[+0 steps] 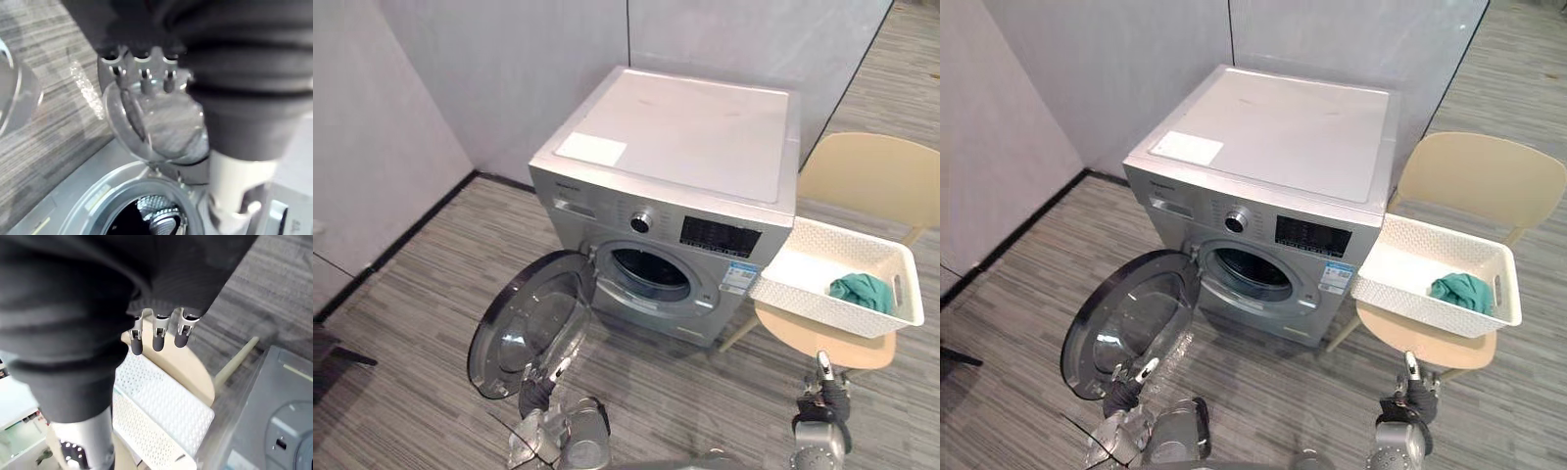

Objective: Pick up the laundry basket with both hands and put the clothes into the washing machine.

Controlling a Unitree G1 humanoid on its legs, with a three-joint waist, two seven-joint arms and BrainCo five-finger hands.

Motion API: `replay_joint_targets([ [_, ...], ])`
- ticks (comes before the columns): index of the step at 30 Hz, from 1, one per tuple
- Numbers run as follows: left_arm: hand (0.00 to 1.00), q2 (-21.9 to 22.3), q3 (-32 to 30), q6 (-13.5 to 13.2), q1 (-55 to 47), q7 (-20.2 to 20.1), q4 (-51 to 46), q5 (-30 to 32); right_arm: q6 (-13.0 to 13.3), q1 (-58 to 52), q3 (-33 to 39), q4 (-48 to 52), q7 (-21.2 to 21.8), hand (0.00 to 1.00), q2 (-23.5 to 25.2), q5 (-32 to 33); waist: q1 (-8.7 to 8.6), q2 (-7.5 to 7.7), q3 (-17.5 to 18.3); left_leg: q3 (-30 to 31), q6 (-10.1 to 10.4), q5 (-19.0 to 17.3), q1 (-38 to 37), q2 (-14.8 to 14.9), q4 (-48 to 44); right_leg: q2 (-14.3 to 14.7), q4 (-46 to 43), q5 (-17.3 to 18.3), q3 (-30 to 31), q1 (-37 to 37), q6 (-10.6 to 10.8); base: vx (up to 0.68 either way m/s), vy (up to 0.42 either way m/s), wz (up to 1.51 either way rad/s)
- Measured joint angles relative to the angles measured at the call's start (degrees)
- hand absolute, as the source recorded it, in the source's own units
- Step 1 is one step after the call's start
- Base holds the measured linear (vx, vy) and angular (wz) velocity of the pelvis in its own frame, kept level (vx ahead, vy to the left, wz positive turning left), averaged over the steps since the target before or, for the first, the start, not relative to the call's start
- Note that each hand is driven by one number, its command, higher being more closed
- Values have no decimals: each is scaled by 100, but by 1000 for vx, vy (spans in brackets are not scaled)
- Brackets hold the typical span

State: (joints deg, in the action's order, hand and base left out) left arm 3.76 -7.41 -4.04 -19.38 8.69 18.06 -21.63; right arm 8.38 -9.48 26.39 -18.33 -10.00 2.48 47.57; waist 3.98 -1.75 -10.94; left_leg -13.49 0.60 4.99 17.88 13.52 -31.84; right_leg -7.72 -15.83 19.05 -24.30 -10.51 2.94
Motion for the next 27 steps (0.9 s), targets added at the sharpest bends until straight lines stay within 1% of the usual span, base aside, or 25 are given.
replay_joint_targets([
  [1, 0, 6, -8, 2, -36, 0, -6, 5, 3, 44, -25, -2, 1, 0, -46, -42, 19, -21, 25, 39, 244, -199, 35, -119, -27, -20, 51, 0, 53, -26, -1, 109, 54, -3],
  [2, 0, 14, -8, -1, -107, -2, -26, 7, 1, 113, -88, -3, 7, 0, -120, -107, 58, -76, 90, 64, 320, -318, 17, -376, 126, -42, 135, -7, 132, -20, -10, 147, 105, -29],
  [3, 0, 30, -64, -11, -193, -5, -84, 7, 3, 224, -269, -22, 11, 0, -193, -161, 164, -156, 141, 93, 171, -443, -139, -685, 639, -32, 206, -34, 283, 11, 26, 166, 118, -47],
  [4, 0, 55, -183, -15, -224, 0, -89, 6, 0, 327, -439, -72, 9, 0, -242, -195, 224, -165, 193, 113, -20, -596, -358, -793, 1130, 3, 239, -63, 385, 52, 85, 204, 108, -47],
  [5, 0, 59, -304, -13, -175, 9, -87, 3, -7, 426, -663, -131, 9, 0, -181, -216, 288, -75, 282, 213, -22, -680, -515, -888, 1406, -43, 318, -104, 489, 95, 136, 190, 53, -31],
  [6, 0, 59, -363, -17, -148, 12, -157, 1, -8, 470, -745, -147, 13, 0, -182, -220, 312, -9, 278, 237, -44, -696, -503, -886, 1382, -47, 394, -166, 596, 95, 173, 298, 40, -25],
  [7, 0, 62, -419, -23, -165, 13, -294, 2, -38, 650, -1023, -253, 25, 0, -150, -242, 325, 130, 304, 191, -95, -750, -478, -894, 1275, -47, 562, -272, 744, 10, 196, 249, 16, -24],
  [8, 0, 57, -419, -23, -147, 12, -321, 2, -59, 739, -1166, -268, 27, 0, -107, -277, 321, 204, 350, 185, -115, -764, -484, -906, 1231, -50, 682, -388, 756, -55, 216, 234, 18, -21],
  [9, 0, 43, -392, -23, -119, 11, -353, 2, -72, 765, -1243, -268, 31, 0, -53, -318, 315, 255, 384, 197, -126, -796, -512, -915, 1176, -56, 771, -499, 772, -136, 220, 215, 23, -15],
  [10, 0, 35, -305, -21, -71, 8, -416, 2, -76, 780, -1352, -267, -7, 0, -18, -315, 319, 307, 426, 207, -84, -899, -628, -943, 1188, -66, 760, -570, 812, -210, 256, 251, 48, -17],
  [12, 0, 6, -204, -24, -56, 15, -447, 2, -111, 599, -1368, -276, 47, 0, 12, -318, 318, 327, 519, 208, -7, -1186, -871, -931, 1333, -68, 395, -546, 938, -161, 290, 218, 46, -20],
  [13, 0, 4, -192, -24, -40, 17, -445, 2, -134, 503, -1418, -278, 60, 0, -1, -328, 310, 338, 570, 141, 28, -1256, -1008, -871, 1476, -122, -357, -456, 1073, 190, 424, 158, 3, -38],
  [14, 0, -7, -186, -25, -6, 22, -445, 2, -148, 501, -1447, -279, 81, 0, 5, -335, 293, 375, 567, 14, 16, -1296, -1101, -835, 1510, -251, -1429, -464, 1266, 732, 565, 141, -3, -44],
  [15, 0, -22, -167, -24, 27, 27, -444, -1, -152, 506, -1449, -279, 97, 0, 7, -335, 295, 414, 546, -67, 17, -1337, -1173, -825, 1492, -331, -1968, -527, 1384, 975, 776, 122, 2, -38],
  [16, 0, -70, -159, -20, 67, 36, -441, -6, -160, 506, -1447, -289, 121, 0, 23, -341, 287, 459, 511, -110, 7, -1400, -1281, -822, 1438, -444, -2659, -716, 1521, 1250, 1224, 119, -14, -15],
  [17, 0, -120, -70, -23, 97, 35, -419, -3, -194, 499, -1484, -392, 139, 0, 50, -369, 217, 389, 440, -77, 26, -1543, -1520, -731, 1372, -570, -3491, -938, 1510, 1465, 1167, 136, -70, -7],
  [19, 0, -222, -47, -28, 104, 37, -343, -3, -247, 505, -1611, -554, 152, 0, -2, -385, 192, 375, 439, -68, 126, -1614, -1771, -591, 1411, -767, -3912, -611, 1151, 1631, 758, 82, -112, 1],
  [20, 0, -250, -52, -32, 109, 38, -311, -3, -255, 502, -1618, -568, 151, 0, -12, -401, 177, 361, 441, -42, 185, -1639, -1802, -493, 1416, -960, -3901, -451, 871, 1737, 469, 25, -217, 6],
  [21, 0, -267, -58, -32, 129, 37, -260, -3, -253, 504, -1614, -571, 152, 0, -53, -424, 172, 346, 436, 17, 296, -1693, -1789, -349, 1380, -1200, -3660, -328, 634, 1884, 222, 31, -330, 19],
  [22, 0, -276, -59, -31, 135, 35, -200, -4, -253, 482, -1561, -578, 146, 0, -89, -423, 145, 325, 424, 165, 407, -1713, -1764, -207, 1327, -1397, -3217, -293, 555, 2010, 152, 64, -369, 26],
  [23, 0, -281, -59, -31, 159, 34, -176, -6, -252, 461, -1519, -577, 131, 0, -101, -424, 132, 312, 416, 257, 478, -1718, -1750, -133, 1293, -1461, -2953, -295, 596, 2035, 149, 110, -400, 40],
  [24, 0, -290, -60, -30, 169, 35, -141, -7, -252, 407, -1435, -576, 125, 0, -128, -425, 144, 303, 410, 438, 641, -1708, -1689, 15, 1236, -1468, -2312, -369, 943, 2071, 214, 121, -475, 55],
  [25, 0, -317, -58, -31, 202, 33, -111, -6, -244, 352, -1300, -557, 115, 0, -123, -419, 135, 345, 425, 707, 881, -1729, -1567, 83, 1157, -1398, -1565, -811, 1447, 2058, 156, 102, -516, 62],
  [26, 0, -393, -58, -37, 235, 30, -69, -3, -235, 325, -1245, -560, 111, 0, -133, -420, 111, 411, 441, 848, 1065, -1724, -1498, 60, 1138, -1334, -1316, -943, 1781, 2000, 622, 62, -459, 77],
  [27, 0, -360, -50, -7, 334, 36, 112, -4, -237, 280, -1135, -560, 89, 0, -183, -417, 52, 344, 449, 1143, 1163, -1724, -1430, 155, 1227, -1103, -1267, -649, 1905, 1806, 974, 62, -488, 46],
])
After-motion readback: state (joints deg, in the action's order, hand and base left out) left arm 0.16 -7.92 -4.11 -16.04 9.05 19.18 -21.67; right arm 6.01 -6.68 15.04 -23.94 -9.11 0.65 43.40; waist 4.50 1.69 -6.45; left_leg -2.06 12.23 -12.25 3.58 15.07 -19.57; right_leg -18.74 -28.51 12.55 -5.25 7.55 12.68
